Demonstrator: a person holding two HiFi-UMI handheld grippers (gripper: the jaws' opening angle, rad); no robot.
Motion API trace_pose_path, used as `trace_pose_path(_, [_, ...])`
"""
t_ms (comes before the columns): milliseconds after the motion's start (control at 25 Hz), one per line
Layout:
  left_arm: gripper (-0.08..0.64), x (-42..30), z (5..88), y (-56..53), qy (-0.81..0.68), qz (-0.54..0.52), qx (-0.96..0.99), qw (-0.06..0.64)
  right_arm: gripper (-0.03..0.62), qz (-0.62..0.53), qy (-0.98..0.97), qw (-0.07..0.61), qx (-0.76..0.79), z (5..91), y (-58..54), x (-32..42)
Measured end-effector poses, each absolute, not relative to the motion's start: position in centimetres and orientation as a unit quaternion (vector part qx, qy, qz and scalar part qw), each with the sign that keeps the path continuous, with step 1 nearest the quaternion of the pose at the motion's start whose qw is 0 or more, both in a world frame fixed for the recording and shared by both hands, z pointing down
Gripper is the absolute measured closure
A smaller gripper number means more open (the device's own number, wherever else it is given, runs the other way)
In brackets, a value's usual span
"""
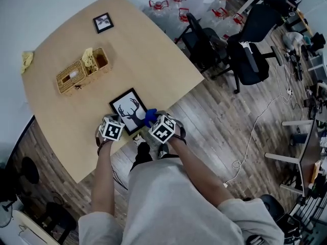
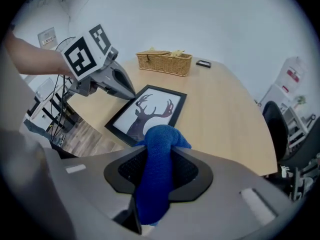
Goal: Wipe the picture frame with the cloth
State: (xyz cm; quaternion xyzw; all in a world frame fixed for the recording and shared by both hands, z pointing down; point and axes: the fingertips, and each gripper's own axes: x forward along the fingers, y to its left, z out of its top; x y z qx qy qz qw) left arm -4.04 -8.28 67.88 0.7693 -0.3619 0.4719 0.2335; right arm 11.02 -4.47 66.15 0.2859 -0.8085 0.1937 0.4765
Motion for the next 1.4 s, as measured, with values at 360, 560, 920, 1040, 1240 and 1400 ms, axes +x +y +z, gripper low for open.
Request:
trace_pose_path(360, [0.508, -1.9, 62.1, -5.0, -0.424, 0.418, 0.769, 0.234, 0.477, 0.194, -0.834, 0.406, 0.318, 62.6, -2.7, 12.4])
trace_pose_path(560, [0.508, -1.7, 59.3, -2.1, -0.463, 0.375, 0.763, 0.249, 0.477, 0.193, -0.857, 0.346, 0.329, 60.5, -2.4, 11.7])
trace_pose_path(920, [0.508, 0.0, 57.0, 3.0, -0.505, 0.319, 0.764, 0.245, 0.477, 0.197, -0.888, 0.252, 0.33, 56.9, -0.6, 11.9])
trace_pose_path(1040, [0.508, 1.0, 56.1, 4.6, -0.517, 0.286, 0.765, 0.256, 0.477, 0.193, -0.896, 0.231, 0.326, 55.8, 0.8, 12.6])
trace_pose_path(1240, [0.508, 1.7, 54.5, 6.5, -0.535, 0.245, 0.769, 0.252, 0.477, 0.191, -0.9, 0.205, 0.335, 54.9, 1.9, 13.4])
trace_pose_path(1400, [0.508, 2.0, 53.9, 7.6, -0.544, 0.23, 0.769, 0.243, 0.477, 0.187, -0.902, 0.189, 0.341, 54.1, 2.5, 14.0])
